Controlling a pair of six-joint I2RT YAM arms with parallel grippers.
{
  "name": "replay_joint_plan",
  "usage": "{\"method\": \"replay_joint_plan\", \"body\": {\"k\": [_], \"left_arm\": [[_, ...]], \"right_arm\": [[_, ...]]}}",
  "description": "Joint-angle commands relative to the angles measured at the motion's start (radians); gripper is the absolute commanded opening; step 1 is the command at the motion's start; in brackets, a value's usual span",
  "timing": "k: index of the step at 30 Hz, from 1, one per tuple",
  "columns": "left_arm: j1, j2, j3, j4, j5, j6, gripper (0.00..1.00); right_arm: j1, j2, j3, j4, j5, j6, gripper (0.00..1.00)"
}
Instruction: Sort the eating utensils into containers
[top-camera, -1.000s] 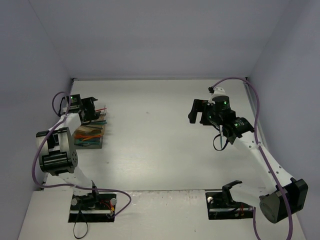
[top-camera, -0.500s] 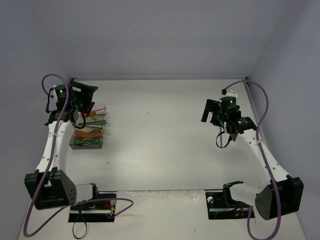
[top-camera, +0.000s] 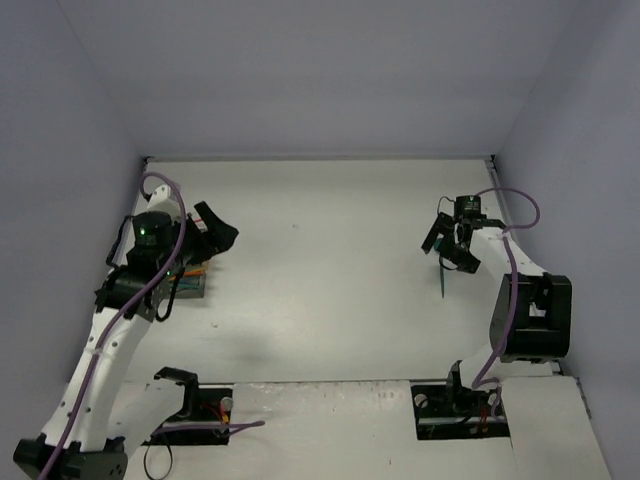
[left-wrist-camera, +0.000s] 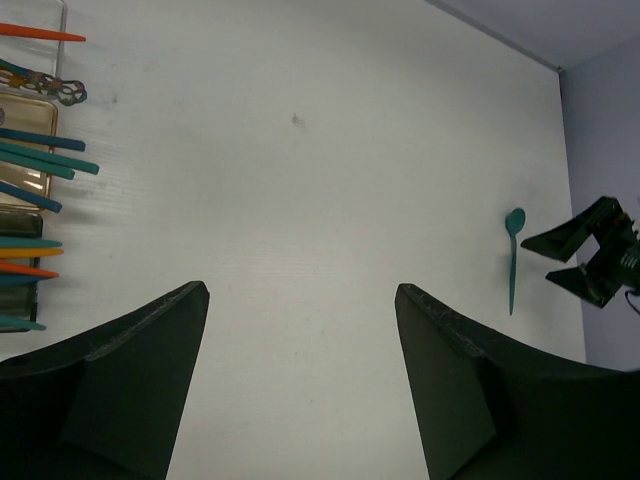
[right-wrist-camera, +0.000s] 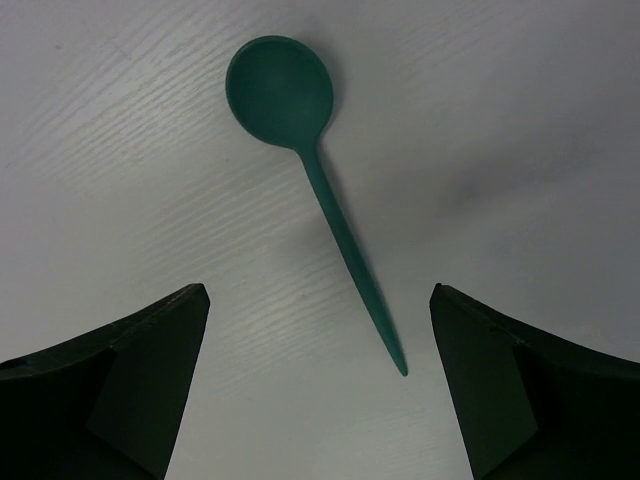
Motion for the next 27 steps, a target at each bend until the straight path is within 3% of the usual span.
{"method": "replay_joint_plan", "body": {"k": [1,16,23,27], "left_arm": [[0.002,-0.059,-0.016,-0.017,0.067,0.12,0.72],[0.001,-0.066,-0.025,-0.074,0.134,0.158,0.72],[-0.001,-0.059,-0.012,-0.074,0.143,0.157,0.72],[-0.001,-0.066,-0.002,-0.071,0.171,0.164,0.72]], "right_arm": [[-0.029,0.094,0.077,0.049,-0.018,0.027,0.87],[-0.026,0.215,0.031,0.156,-0.013,-0.072,0.55],[0.027,0.248,-0.005,0.165,0.025,-0.101,0.23],[0.119,0.258,0.01,0.163,0.033,-0.1,0.04]]}}
